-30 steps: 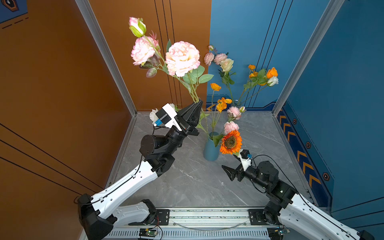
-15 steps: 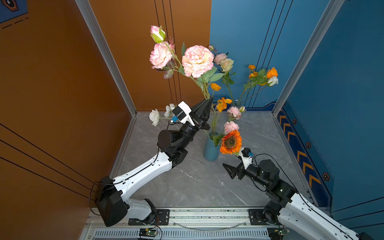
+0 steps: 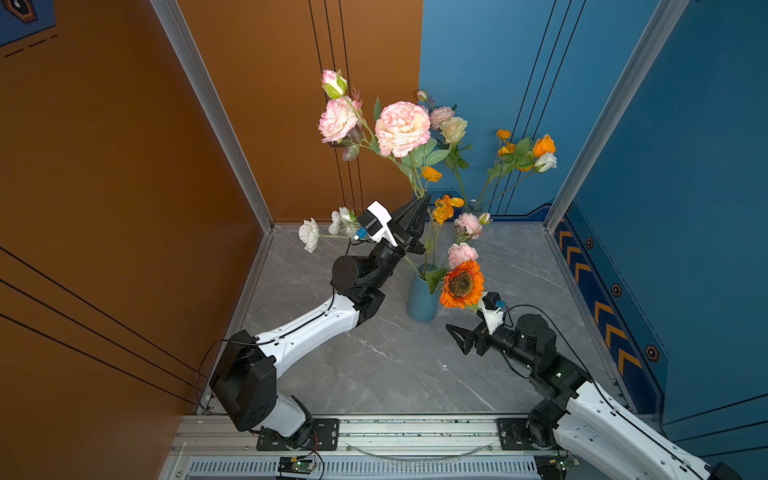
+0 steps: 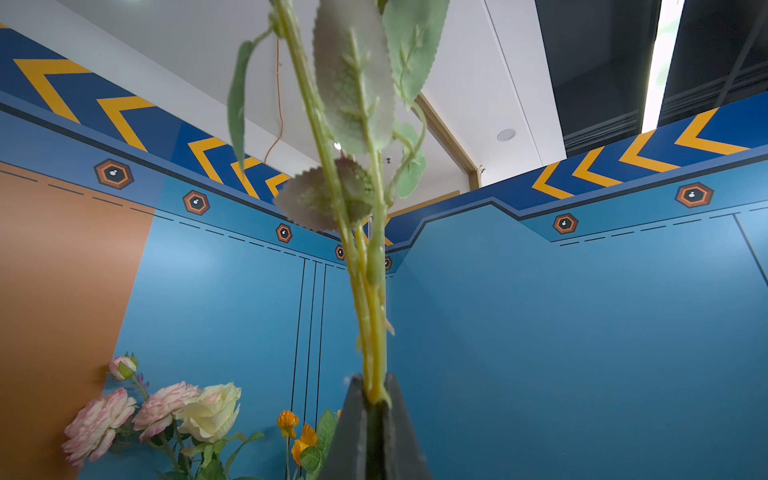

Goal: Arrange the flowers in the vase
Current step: 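Carry the pink roses over the teal cylinder and lower the stems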

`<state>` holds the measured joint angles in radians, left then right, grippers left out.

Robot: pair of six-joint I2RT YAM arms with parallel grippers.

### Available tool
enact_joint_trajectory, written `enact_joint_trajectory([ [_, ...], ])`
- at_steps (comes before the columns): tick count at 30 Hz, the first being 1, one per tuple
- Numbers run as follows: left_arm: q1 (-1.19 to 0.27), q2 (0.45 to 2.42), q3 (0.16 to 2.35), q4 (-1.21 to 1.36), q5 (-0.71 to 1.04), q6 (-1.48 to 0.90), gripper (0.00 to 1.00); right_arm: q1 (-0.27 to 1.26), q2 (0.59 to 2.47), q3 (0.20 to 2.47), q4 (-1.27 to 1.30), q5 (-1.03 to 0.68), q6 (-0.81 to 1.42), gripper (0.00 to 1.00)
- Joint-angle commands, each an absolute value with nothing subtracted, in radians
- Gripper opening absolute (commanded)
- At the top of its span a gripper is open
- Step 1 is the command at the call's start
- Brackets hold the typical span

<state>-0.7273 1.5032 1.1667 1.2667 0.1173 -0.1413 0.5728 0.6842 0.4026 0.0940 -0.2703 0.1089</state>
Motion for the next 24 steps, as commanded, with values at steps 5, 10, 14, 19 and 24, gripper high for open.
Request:
enact_joint_trajectory([
  [5,-0.717,1.495,1.099,1.302,0.224,-0.179,0.0,0.543,0.725,0.403,0.166,-0.331,0.134,1.0],
  [10,-0.72,1.515,1.043,1.343,0.225,-0.179,0.0,0.537,0.739,0.406,0.178,-0.348,0.139,1.0],
  [14,-0.721,1.538,0.999,1.365,0.216,-0.198,0.0,0.537,0.737,0.407,0.178,-0.352,0.141,1.0],
  [19,-0.723,1.553,0.957,1.367,0.217,-0.198,0.04,0.536,0.736,0.408,0.179,-0.355,0.144,1.0],
  [24,-0.721,1.568,0.936,1.377,0.21,-0.188,0.07,0.535,0.742,0.411,0.182,-0.361,0.147,1.0],
])
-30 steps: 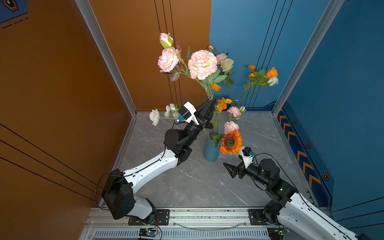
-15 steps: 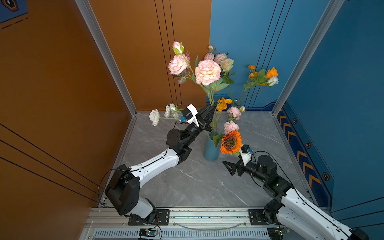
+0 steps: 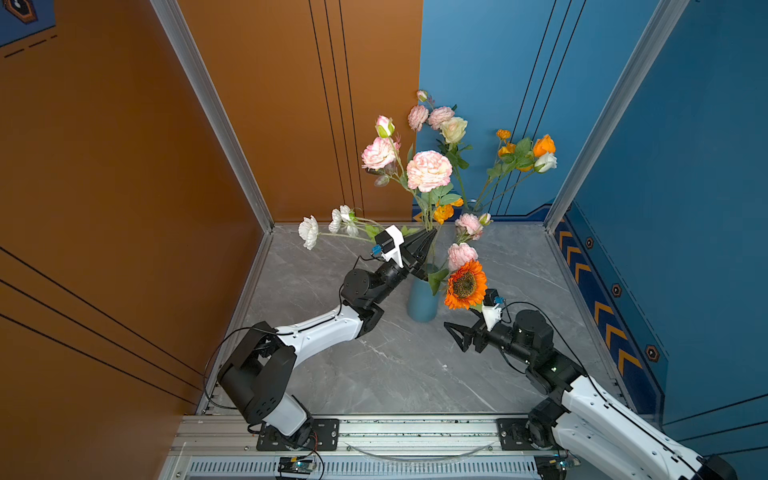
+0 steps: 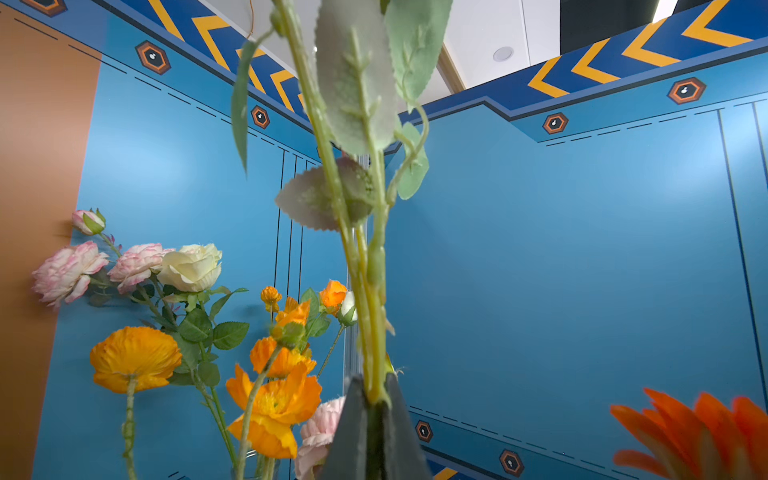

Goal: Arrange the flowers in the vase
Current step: 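Carry the pink roses over the teal cylinder and lower the stems, then lower the pink rose stems into the teal cylinder and open the left gripper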

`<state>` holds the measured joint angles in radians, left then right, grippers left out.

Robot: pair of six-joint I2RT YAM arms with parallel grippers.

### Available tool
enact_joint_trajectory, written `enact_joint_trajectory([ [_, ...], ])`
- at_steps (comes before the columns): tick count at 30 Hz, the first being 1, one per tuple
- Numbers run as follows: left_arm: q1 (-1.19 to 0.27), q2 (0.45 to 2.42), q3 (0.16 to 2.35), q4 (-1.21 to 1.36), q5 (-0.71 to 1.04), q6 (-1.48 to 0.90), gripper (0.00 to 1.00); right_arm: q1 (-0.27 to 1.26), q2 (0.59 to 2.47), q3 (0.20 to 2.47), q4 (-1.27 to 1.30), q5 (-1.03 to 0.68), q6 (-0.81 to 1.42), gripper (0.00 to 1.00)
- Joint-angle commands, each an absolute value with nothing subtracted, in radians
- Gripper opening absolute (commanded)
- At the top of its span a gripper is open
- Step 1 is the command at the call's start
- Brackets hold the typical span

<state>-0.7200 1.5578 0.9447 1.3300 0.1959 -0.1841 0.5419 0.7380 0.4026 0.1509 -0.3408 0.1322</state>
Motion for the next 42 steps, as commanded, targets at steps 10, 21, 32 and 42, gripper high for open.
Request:
enact_joint_trajectory([
  [10,-0.721,1.569,0.906,1.375,0.193,-0.193,0.24,0.537,0.741,0.41,0.185,-0.362,0.149,1.0],
  [21,-0.739,1.474,0.859,1.196,0.154,-0.205,0.53,0.54,0.742,0.411,0.195,-0.367,0.16,1.0],
  [32,-0.784,1.3,0.766,0.967,0.135,-0.124,0.98,0.557,0.747,0.411,0.22,-0.361,0.167,1.0],
  [42,-0.798,1.14,0.663,0.787,0.169,-0.053,0.98,0.594,0.775,0.416,0.246,-0.342,0.172,1.0],
])
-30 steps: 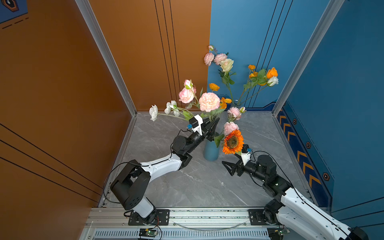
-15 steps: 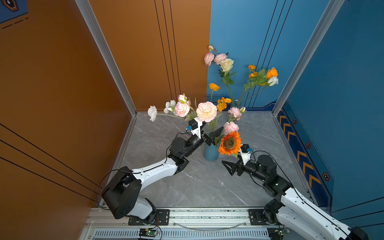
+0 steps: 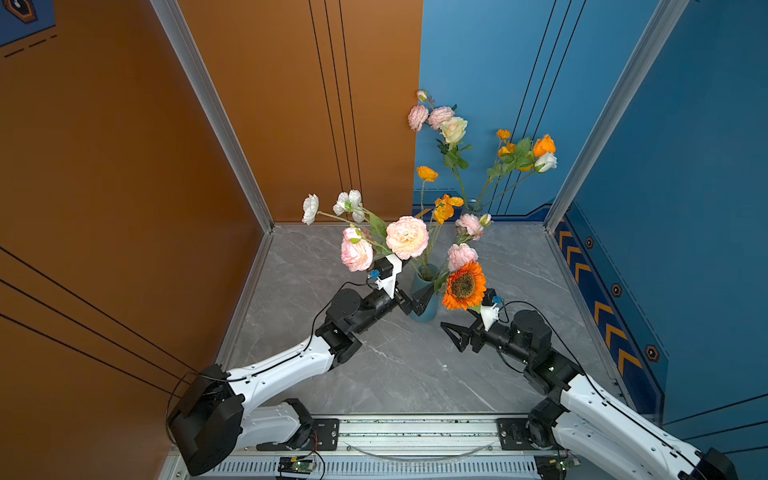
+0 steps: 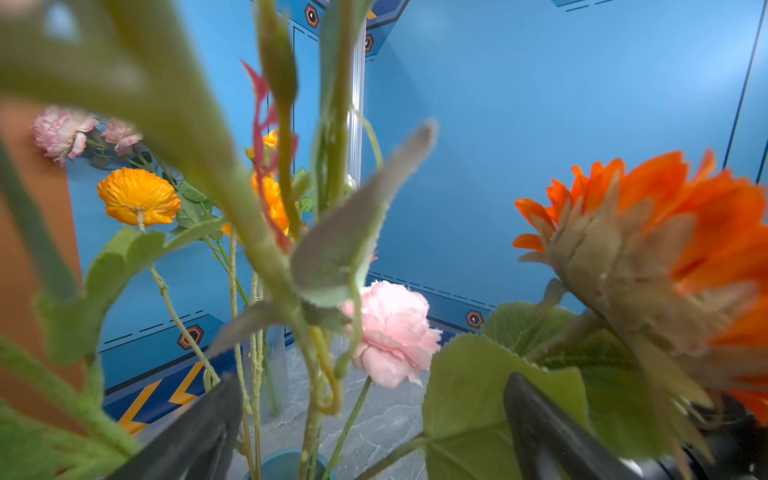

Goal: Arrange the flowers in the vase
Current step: 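Lower the pink rose stems into the teal cylinder and open the left gripper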

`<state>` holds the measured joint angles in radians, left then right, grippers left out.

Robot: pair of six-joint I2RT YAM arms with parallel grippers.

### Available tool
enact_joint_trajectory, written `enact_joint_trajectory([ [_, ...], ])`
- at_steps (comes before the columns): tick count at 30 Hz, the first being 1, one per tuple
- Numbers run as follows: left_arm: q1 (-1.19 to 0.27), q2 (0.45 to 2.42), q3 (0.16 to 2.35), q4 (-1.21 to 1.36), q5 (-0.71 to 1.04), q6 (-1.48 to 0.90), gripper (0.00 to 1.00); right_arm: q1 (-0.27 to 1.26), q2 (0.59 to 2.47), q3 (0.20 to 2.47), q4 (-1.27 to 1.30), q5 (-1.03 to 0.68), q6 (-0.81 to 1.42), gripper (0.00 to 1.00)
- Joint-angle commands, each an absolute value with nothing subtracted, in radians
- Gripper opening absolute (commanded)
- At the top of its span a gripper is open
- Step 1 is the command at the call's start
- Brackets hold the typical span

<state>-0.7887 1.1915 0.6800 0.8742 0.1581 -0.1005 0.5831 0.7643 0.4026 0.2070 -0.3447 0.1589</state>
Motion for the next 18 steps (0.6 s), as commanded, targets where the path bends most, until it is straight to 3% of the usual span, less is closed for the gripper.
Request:
enact_joint_trajectory([
  [1,-0.801,1.122,0.659,0.76,0.17,-0.045,0.98,0.597,0.78,0.419,0.25,-0.339,0.172,1.0],
  [18,-0.814,0.85,0.541,0.263,0.144,0.027,0.98,0.578,0.744,0.397,0.261,-0.291,0.203,1.0],
])
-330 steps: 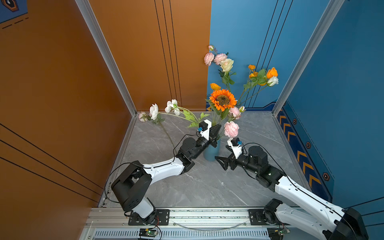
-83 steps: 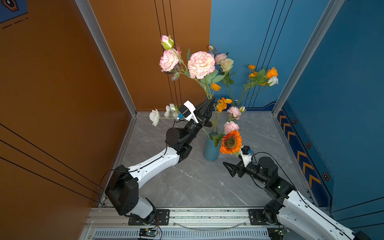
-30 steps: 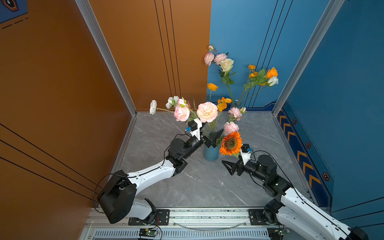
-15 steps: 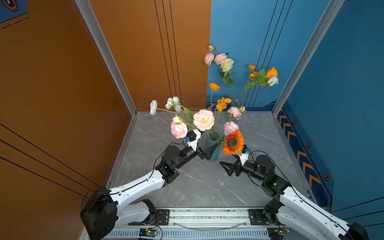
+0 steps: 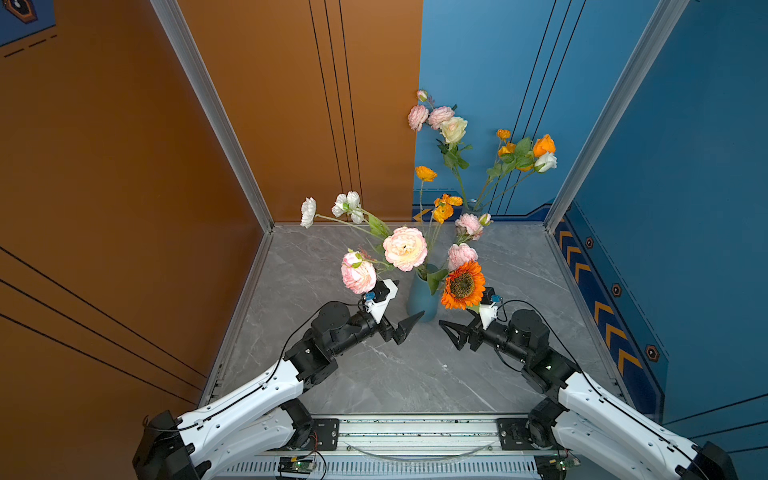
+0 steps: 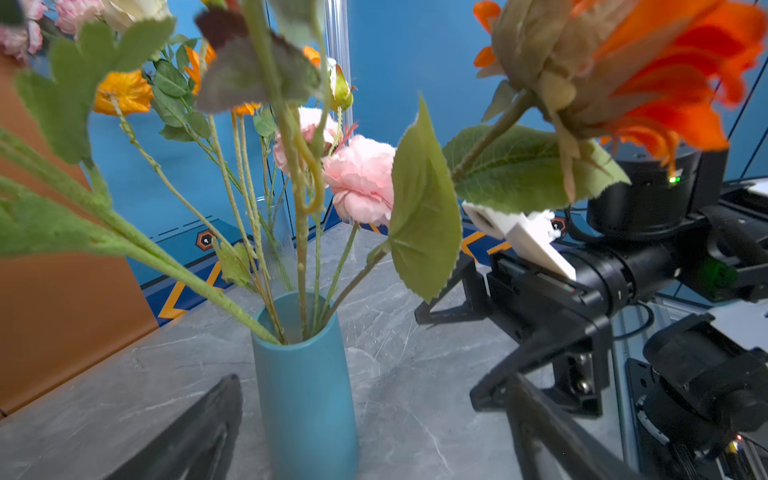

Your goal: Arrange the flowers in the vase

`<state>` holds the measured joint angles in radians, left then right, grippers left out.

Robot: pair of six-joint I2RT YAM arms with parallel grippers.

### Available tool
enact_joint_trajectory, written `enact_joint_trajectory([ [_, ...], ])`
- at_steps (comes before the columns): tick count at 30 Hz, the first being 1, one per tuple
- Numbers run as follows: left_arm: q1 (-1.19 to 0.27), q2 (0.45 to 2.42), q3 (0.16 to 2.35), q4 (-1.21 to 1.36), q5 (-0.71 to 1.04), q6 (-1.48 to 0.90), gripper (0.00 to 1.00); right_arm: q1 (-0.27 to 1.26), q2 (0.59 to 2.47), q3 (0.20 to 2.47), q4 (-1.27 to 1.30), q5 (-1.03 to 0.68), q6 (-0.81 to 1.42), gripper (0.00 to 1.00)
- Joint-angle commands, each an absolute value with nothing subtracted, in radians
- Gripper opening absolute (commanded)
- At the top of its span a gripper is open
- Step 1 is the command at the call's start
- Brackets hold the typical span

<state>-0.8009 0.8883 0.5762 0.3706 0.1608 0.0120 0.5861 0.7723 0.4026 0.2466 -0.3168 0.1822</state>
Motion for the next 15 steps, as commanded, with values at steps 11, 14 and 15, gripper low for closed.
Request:
enact_joint_trajectory([
  [11,-0.839,0.857,0.378,0.317,0.009,-0.046,0.98,0.538,0.723,0.379,0.253,-0.296,0.214,1.0],
  [14,-0.857,0.966,0.381,0.461,-0.009,-0.02,0.98,0.52,0.72,0.352,0.27,-0.303,0.229,1.0],
  [15,-0.857,1.011,0.376,0.53,-0.016,-0.013,0.98,0.513,0.722,0.342,0.278,-0.308,0.234,1.0],
])
